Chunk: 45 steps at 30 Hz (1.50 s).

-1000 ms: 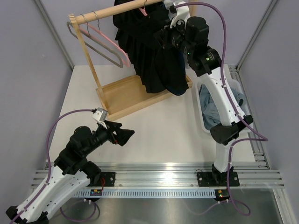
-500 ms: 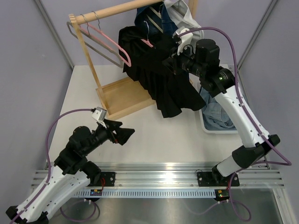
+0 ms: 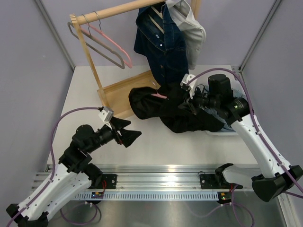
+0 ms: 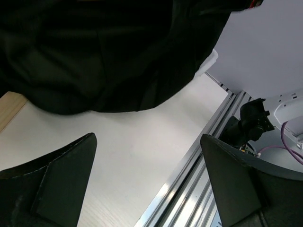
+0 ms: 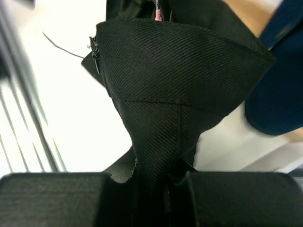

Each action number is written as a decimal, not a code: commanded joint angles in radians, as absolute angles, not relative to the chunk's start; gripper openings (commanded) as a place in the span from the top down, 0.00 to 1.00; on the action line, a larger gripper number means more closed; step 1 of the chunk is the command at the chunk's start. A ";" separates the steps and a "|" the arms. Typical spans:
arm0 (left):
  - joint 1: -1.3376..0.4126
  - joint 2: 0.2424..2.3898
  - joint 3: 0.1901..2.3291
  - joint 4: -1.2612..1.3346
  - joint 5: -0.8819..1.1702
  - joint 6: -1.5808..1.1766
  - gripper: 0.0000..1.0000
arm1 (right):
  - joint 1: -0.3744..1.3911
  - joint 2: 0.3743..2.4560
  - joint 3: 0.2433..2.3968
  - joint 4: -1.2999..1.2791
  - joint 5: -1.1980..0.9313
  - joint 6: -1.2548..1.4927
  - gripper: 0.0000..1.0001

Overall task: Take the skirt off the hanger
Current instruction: Pick up the hanger from the clothesline, then remove the skirt from the hanger.

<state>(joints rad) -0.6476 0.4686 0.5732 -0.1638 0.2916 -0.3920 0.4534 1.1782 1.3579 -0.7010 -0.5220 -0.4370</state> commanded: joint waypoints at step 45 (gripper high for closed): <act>-0.876 1.244 0.400 1.062 -0.316 -1.485 0.65 | 0.480 0.937 1.034 -0.584 -0.589 -0.494 1.00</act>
